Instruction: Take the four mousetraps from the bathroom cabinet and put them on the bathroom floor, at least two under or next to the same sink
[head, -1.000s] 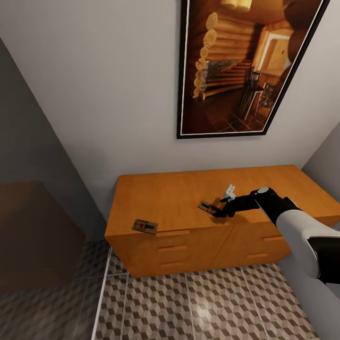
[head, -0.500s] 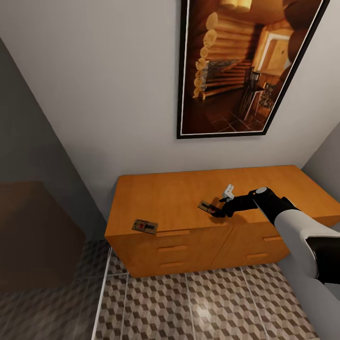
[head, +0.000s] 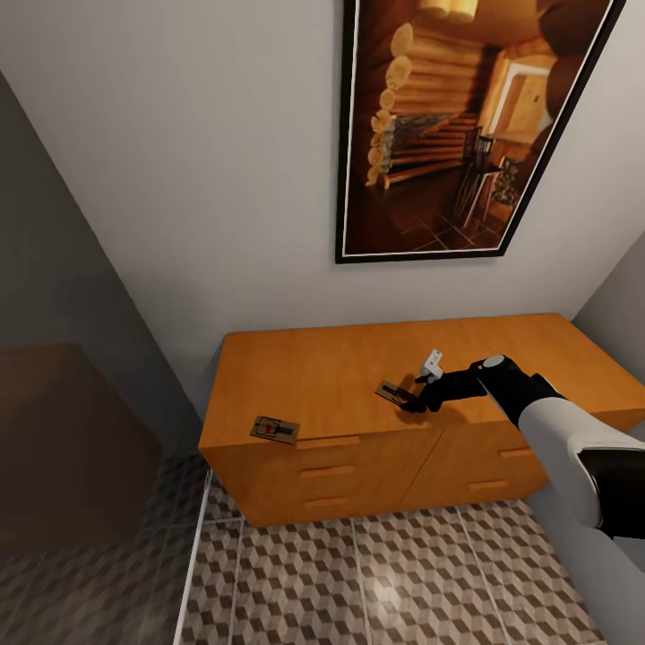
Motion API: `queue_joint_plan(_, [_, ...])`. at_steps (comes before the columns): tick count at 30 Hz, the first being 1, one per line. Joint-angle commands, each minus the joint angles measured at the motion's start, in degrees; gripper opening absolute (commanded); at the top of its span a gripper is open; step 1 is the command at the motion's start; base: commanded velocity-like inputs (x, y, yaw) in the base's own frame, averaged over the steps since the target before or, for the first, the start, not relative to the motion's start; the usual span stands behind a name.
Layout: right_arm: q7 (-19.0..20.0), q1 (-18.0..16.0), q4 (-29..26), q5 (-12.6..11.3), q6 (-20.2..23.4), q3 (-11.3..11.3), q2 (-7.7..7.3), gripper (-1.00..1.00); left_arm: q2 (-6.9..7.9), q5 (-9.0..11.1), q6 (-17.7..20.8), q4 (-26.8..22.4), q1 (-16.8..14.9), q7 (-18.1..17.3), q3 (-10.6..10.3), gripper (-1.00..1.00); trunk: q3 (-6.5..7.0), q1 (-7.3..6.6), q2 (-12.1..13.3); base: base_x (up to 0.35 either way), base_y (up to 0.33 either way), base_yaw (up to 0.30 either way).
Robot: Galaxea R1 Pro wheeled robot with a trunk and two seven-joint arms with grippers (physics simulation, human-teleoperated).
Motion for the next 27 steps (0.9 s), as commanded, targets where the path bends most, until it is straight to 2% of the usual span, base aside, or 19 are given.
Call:
queue_joint_plan(1, [0.01, -0.03, -0.09, -0.3, 0.37, 0.44, -0.04, 1.0, -0.04, 0.4, -0.31, 0.16, -0.06, 0.01, -0.48, 1.0, -0.1, 0.03, -0.1, 0.0, 0.0, 0.0])
queue_joint_plan(27, [-2.25, 0.11, -0.01, 0.24, 0.39, 0.46, 0.11, 1.0, -0.04, 0.36, -0.31, 0.18, -0.06, 0.01, -0.48, 1.0, -0.1, 0.03, -0.1, 0.0, 0.0, 0.0])
